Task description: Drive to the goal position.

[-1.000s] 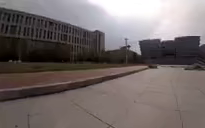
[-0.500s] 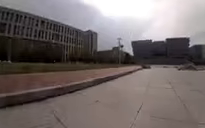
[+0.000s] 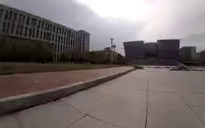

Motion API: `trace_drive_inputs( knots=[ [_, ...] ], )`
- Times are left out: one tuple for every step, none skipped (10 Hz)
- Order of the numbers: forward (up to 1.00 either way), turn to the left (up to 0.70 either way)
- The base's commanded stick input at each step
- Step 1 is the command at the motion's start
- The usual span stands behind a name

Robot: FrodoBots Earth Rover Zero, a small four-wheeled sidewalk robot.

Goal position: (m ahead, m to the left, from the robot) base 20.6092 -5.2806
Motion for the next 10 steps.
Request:
trace_drive_inputs(
  knots=[
    [1.0, -0.27],
    [1.0, -0.27],
    [1.0, -0.27],
    [1.0, -0.27],
    [1.0, -0.27],
    [1.0, -0.27],
    [1.0, -0.27],
    [1.0, -0.27],
    [1.0, -0.27],
    [1.0, -0.27]
  ],
)
